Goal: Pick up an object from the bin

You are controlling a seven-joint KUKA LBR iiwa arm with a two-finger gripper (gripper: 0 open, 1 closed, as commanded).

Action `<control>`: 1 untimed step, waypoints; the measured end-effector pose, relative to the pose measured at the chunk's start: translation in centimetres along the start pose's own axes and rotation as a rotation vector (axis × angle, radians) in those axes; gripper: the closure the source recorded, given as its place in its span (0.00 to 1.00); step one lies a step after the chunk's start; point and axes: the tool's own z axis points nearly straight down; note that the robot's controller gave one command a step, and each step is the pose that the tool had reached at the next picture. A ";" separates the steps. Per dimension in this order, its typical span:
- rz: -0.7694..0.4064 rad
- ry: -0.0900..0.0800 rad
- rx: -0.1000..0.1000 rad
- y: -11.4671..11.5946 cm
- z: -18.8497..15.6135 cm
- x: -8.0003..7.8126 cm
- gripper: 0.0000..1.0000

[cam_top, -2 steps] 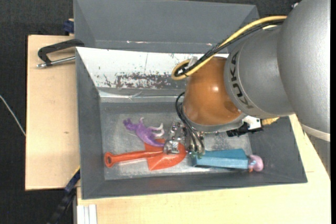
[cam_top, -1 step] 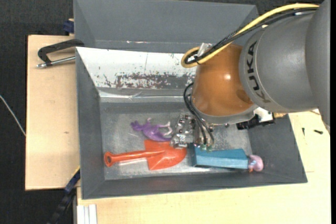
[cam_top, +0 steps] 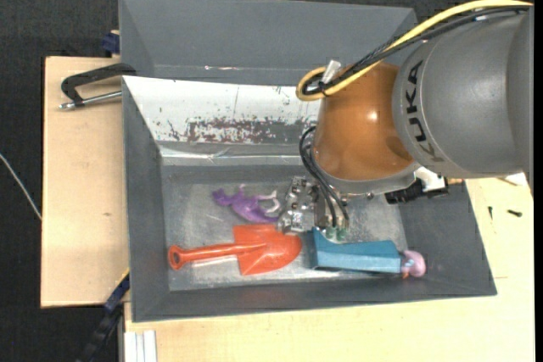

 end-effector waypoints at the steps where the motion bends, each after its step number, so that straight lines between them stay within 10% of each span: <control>1: -0.067 -0.007 -0.002 -1.6 0.0 -0.7 1.00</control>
Offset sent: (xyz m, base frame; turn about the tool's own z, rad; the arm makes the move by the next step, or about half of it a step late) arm 0.0488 0.0596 0.1450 0.0407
